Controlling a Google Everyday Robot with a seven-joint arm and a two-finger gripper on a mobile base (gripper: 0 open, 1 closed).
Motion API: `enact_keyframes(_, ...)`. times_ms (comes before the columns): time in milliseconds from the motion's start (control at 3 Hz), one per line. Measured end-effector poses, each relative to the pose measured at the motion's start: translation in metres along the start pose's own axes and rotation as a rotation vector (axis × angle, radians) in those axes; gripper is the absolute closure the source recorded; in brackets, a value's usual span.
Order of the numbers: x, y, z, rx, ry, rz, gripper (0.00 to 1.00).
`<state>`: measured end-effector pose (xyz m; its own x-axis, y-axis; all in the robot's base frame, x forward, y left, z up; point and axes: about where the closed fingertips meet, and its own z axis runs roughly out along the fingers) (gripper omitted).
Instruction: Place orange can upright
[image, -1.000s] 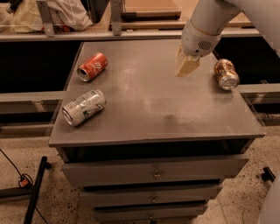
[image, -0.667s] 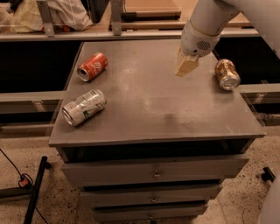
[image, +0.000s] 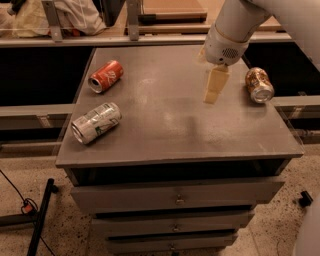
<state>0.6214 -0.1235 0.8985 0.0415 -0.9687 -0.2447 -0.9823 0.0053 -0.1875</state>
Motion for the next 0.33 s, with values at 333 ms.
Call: enact_keyframes(333, 0.0000, 0.0000, 0.0000, 0.000, 0.000, 0.000, 0.00)
